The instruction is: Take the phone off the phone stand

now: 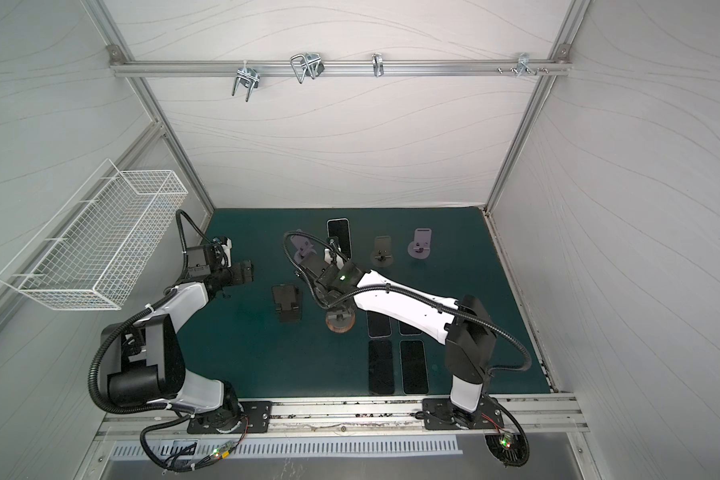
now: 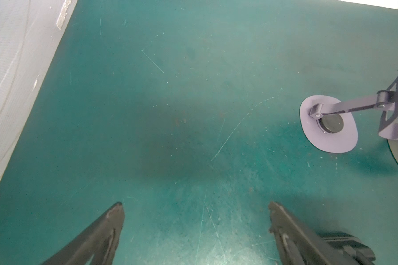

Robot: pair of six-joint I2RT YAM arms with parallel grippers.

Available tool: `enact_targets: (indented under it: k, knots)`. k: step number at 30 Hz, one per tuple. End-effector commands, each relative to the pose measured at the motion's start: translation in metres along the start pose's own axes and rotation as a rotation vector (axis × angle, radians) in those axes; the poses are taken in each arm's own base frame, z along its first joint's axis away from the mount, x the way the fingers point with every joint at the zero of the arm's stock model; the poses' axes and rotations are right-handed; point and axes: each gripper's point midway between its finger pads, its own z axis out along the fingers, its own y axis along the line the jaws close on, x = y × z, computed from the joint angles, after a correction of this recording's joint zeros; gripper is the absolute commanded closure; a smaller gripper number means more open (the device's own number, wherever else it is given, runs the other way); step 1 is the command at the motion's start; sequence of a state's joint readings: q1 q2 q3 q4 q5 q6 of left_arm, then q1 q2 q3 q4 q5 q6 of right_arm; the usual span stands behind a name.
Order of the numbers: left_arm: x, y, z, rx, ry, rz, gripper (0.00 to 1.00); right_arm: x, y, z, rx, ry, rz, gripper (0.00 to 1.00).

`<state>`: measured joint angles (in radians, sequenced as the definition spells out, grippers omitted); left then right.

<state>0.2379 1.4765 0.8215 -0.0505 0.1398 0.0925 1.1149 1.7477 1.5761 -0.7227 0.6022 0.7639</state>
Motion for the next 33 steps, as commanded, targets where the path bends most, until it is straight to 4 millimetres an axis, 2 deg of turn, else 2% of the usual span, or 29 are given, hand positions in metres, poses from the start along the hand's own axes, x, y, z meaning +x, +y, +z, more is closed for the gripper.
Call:
enact_targets:
  k: [1, 9, 16, 23, 28, 33]
  knots:
    - [-0.017, 0.004, -0.004, -0.015, -0.056, 0.000, 0.00, -0.010, 0.011, -0.025, -0.088, -0.027, -0.011, 0.40]
    - [-0.017, 0.004, -0.004, -0.016, -0.053, -0.001, 0.00, 0.020, 0.030, -0.046, -0.211, 0.109, -0.059, 0.41]
    - [-0.017, 0.005, -0.004, -0.020, -0.057, -0.002, 0.00, 0.072, 0.045, -0.052, -0.338, 0.344, -0.232, 0.41]
    - [-0.017, 0.005, -0.006, -0.020, -0.061, -0.003, 0.00, 0.122, 0.038, -0.044, -0.313, 0.519, -0.349, 0.40]
    - [-0.016, 0.005, -0.005, -0.020, -0.057, -0.003, 0.00, 0.162, 0.041, -0.039, -0.331, 0.613, -0.484, 0.39]
    - [-0.016, 0.006, -0.004, -0.022, -0.051, -0.005, 0.01, 0.188, 0.032, -0.024, -0.265, 0.673, -0.558, 0.37]
